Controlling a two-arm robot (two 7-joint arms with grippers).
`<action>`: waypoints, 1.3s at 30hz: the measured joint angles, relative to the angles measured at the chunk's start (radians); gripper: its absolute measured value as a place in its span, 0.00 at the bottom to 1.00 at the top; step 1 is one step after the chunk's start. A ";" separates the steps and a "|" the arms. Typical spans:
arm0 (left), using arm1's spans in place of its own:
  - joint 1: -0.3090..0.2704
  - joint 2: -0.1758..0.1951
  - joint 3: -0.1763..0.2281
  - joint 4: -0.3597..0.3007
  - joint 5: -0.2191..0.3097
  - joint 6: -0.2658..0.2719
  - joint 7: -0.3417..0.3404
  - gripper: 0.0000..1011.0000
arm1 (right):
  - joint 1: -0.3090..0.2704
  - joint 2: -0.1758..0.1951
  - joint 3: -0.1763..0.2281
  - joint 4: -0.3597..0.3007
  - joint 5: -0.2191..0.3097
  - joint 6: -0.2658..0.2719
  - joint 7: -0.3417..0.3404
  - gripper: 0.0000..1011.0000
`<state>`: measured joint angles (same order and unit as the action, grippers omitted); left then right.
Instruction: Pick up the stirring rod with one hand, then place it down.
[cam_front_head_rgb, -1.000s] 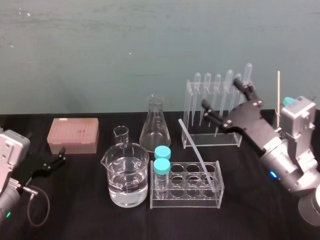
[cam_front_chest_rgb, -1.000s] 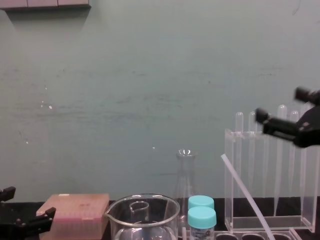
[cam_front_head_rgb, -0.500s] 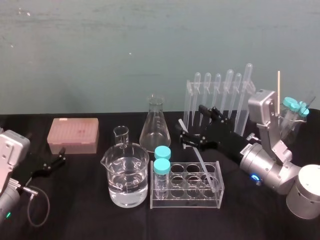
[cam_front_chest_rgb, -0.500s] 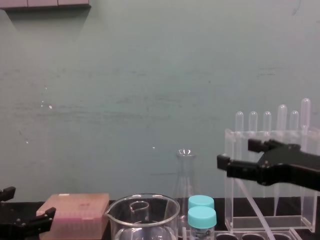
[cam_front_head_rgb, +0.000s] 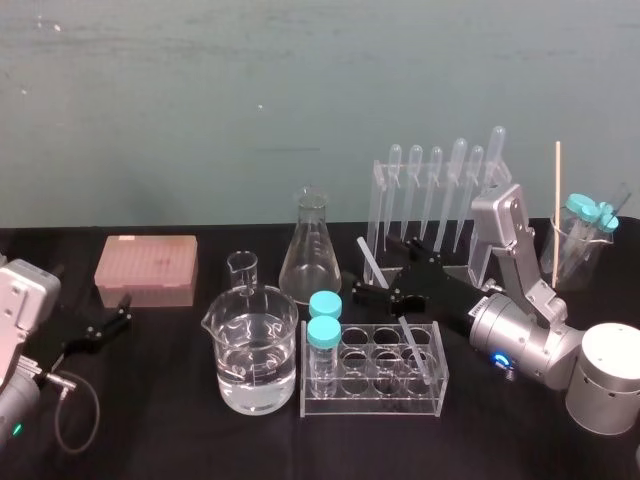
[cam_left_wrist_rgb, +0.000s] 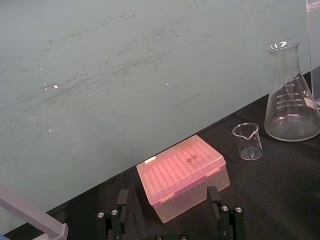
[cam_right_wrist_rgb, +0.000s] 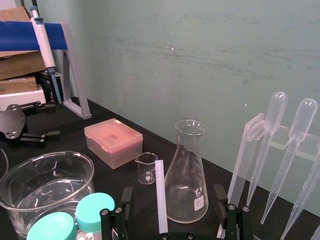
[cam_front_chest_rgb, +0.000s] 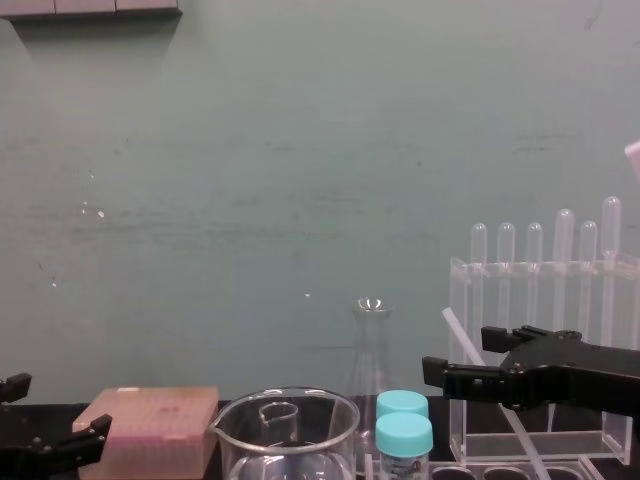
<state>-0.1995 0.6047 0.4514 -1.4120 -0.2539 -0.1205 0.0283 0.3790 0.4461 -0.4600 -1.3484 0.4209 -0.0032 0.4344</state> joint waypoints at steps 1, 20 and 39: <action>0.000 0.000 0.000 0.000 0.000 0.000 0.000 0.99 | 0.000 0.000 0.000 0.000 0.000 0.000 0.000 0.99; 0.000 0.000 0.000 0.000 0.000 0.000 0.000 0.99 | 0.000 0.003 0.000 0.000 0.001 -0.004 0.000 0.78; 0.000 0.000 0.000 0.000 0.000 0.000 0.000 0.99 | 0.000 0.003 0.000 -0.001 0.002 -0.006 0.000 0.20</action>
<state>-0.1996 0.6047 0.4514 -1.4119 -0.2539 -0.1206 0.0283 0.3788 0.4496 -0.4602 -1.3491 0.4227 -0.0094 0.4340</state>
